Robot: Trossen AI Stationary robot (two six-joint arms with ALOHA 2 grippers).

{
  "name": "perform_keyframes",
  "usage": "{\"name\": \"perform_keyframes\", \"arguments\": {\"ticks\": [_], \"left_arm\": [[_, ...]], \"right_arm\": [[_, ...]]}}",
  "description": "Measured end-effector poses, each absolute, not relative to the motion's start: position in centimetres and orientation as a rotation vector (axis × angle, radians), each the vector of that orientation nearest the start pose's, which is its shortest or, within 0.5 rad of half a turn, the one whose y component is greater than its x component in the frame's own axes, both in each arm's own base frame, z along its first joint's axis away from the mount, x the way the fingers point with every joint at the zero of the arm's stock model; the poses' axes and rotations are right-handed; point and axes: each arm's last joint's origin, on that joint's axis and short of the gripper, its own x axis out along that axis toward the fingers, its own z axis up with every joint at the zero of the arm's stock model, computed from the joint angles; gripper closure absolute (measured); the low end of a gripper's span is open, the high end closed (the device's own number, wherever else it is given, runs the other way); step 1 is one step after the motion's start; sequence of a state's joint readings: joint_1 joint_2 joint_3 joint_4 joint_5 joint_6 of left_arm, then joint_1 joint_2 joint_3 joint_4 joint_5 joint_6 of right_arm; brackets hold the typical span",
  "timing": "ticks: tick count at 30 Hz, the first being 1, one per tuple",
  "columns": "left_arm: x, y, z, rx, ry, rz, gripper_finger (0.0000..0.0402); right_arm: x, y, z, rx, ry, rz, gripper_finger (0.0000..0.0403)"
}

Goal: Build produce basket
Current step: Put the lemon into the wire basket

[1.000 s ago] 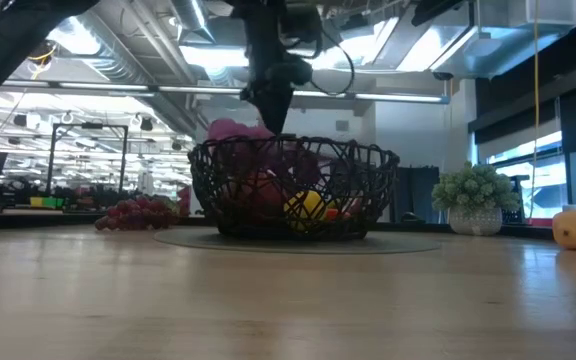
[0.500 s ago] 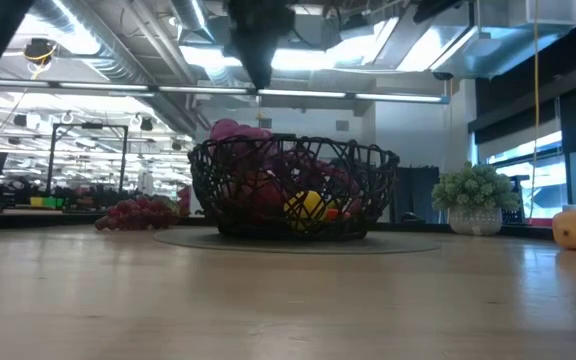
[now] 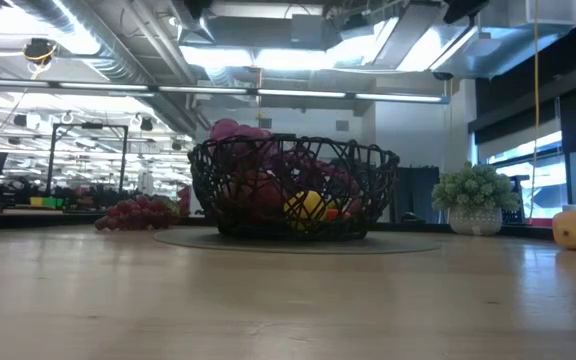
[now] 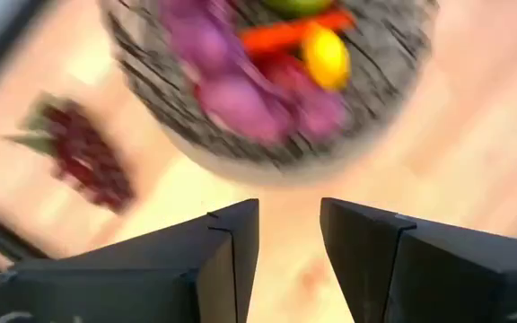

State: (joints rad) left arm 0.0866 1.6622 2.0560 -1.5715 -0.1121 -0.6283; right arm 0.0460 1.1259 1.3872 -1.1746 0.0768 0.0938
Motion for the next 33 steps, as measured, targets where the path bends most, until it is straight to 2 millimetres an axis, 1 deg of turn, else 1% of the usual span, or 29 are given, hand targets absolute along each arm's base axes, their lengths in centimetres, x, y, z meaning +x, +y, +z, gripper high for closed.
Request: {"name": "perform_keyframes", "arguments": {"ticks": [3, 9, 13, 18, 20, 22, 27, 31, 33], "left_arm": [[28.1, 0.7, 42.9, -0.598, 1.098, 0.460, 0.0291], [27.9, -3.1, 43.0, -0.580, 1.146, 0.313, 0.0291], [27.7, -4.5, 43.0, -0.570, 1.147, 0.311, 0.0292], [27.6, -5.1, 43.0, -0.537, 1.139, 0.313, 0.0292], [27.6, -5.1, 43.0, -0.533, 1.139, 0.313, 0.0292], [27.6, -5.0, 43.0, -0.527, 1.138, 0.312, 0.0292], [27.6, -4.9, 43.0, -0.493, 1.142, 0.290, 0.0292], [27.6, -4.9, 43.0, -0.491, 1.141, 0.292, 0.0292], [27.6, -4.9, 43.0, -0.492, 1.142, 0.291, 0.0292]], "right_arm": [[18.6, 0.9, 38.6, 0.069, 0.918, 0.011, 0.0248], [18.2, 2.5, 38.5, 0.128, 0.963, 0.163, 0.0248], [17.4, 3.3, 38.0, 0.215, 1.063, 0.138, 0.0248], [16.3, 3.6, 37.5, 0.415, 1.198, -0.021, 0.0248], [16.1, 3.6, 37.4, 0.469, 1.220, -0.068, 0.0248], [16.2, 3.6, 37.4, 0.486, 1.214, -0.077, 0.0248], [17.1, 3.7, 37.9, 0.498, 1.115, -0.038, 0.0248], [18.0, 3.8, 38.4, 0.460, 1.004, 0.016, 0.0248], [18.3, 3.8, 38.7, 0.461, 0.954, 0.015, 0.0248]]}}
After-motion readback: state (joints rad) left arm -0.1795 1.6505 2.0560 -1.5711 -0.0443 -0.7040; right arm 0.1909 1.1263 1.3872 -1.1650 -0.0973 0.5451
